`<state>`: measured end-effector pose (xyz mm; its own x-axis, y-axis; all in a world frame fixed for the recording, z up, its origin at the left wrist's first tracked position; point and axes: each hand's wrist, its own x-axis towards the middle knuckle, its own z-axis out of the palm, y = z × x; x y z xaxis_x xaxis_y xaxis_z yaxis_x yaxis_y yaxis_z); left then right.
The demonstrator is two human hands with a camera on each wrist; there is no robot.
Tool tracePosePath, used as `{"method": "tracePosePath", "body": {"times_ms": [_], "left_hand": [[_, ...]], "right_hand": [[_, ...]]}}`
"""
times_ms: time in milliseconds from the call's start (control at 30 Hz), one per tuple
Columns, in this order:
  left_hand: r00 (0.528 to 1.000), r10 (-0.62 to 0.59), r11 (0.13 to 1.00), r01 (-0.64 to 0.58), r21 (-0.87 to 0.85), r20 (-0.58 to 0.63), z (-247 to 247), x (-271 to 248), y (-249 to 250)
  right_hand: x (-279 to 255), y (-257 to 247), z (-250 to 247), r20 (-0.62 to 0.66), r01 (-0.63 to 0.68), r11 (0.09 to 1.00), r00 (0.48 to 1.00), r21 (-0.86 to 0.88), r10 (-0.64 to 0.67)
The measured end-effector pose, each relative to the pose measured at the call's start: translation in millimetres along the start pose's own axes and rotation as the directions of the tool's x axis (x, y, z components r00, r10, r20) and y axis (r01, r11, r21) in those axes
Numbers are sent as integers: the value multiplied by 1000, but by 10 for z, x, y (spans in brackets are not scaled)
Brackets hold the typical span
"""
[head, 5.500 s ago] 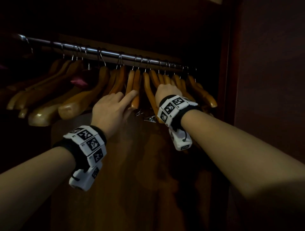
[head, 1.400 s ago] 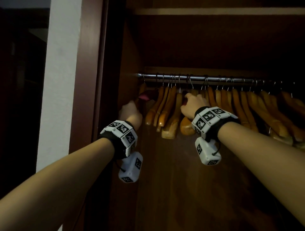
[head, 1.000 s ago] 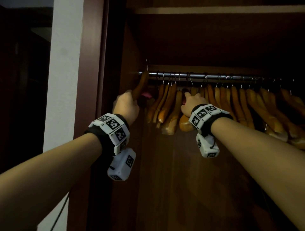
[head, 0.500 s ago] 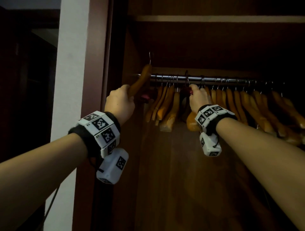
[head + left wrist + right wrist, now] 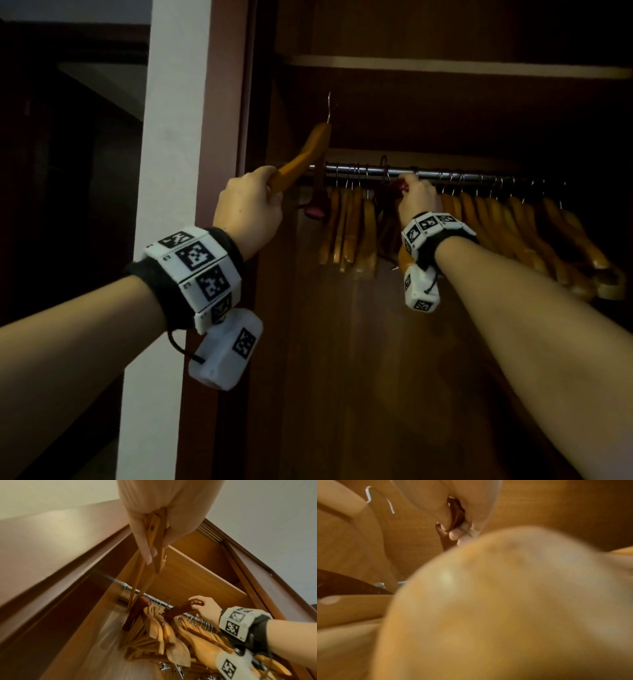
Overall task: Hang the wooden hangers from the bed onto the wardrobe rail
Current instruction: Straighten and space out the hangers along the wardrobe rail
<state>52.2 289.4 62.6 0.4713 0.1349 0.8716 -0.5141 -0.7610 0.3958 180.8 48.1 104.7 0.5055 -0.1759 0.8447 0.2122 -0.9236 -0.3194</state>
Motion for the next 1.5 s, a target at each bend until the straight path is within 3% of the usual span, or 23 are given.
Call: {"method": "tracePosePath", "body": {"times_ms": [267, 533, 800, 1200, 1500], "left_hand": [[999, 48, 998, -47, 39, -18, 17, 75, 67], [1000, 14, 1000, -13, 23, -25, -53, 127, 141], [998, 40, 997, -37, 64, -52, -289, -151, 342], [993, 19, 995, -8, 95, -113, -614, -834, 1187], [995, -86, 996, 84, -37, -57, -541, -1326, 1824]], "right_hand": [[14, 3, -57, -109, 66, 996, 992, 63, -58], [-93, 107, -299, -135, 62, 995, 989, 72, -52], [-517, 152, -582, -151, 99, 991, 985, 85, -86], [-1223, 390, -1468, -169, 150, 972, 978, 180, -119], [-1702, 710, -2168, -140, 134, 962, 985, 236, -102]]}}
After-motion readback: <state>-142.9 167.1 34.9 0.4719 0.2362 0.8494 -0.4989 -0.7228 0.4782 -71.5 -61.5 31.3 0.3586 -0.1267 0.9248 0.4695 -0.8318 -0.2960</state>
